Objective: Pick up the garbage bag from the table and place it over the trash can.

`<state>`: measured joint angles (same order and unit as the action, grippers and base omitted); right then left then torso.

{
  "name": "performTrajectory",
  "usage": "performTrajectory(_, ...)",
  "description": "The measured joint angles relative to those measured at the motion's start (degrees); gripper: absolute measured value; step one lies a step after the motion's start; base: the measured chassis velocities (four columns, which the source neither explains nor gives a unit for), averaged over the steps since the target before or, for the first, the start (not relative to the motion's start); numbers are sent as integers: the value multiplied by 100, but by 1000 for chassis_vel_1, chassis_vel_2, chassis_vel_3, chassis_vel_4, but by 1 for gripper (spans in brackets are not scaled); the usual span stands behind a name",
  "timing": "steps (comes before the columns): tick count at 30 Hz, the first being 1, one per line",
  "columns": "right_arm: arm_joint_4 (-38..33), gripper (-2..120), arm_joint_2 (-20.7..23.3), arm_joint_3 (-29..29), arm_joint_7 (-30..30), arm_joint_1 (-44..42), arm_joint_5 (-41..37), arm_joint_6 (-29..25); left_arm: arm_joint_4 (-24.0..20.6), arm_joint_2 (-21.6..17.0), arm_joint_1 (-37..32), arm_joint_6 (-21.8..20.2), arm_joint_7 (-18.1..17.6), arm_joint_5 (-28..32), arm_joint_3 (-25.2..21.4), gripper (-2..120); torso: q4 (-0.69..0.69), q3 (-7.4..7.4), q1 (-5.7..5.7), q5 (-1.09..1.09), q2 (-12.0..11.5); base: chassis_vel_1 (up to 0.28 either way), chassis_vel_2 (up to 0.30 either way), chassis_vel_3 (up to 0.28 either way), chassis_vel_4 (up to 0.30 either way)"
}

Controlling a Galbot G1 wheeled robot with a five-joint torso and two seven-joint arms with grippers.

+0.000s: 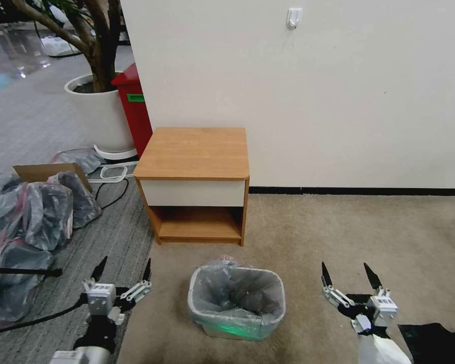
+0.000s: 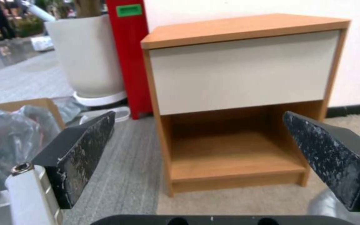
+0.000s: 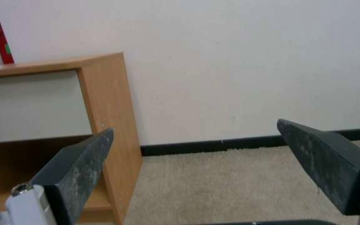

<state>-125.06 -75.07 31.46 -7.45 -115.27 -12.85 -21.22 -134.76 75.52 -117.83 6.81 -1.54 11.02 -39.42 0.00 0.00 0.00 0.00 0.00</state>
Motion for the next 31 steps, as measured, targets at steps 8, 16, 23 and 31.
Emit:
performTrajectory(8,-167,100,-176,83,28,2,93,206,-210,6,-88,-309,2,-34,145,100,0,0,0,-1,0,0,0,0,0)
performTrajectory(16,-181,100,-188,93,40,13,115,271,-211,3,-79,-325,-29,-39,169,100,0,0,0,-1,0,0,0,0,0)
performTrajectory(23,-181,100,-187,93,40,19,118,275,-203,1,-72,-328,-42,-39,175,100,0,0,0,0,0,0,0,0,0)
performTrajectory(31,-181,100,-184,91,40,23,119,278,-196,-2,-68,-330,-49,-36,179,100,0,0,0,0,0,0,0,0,0)
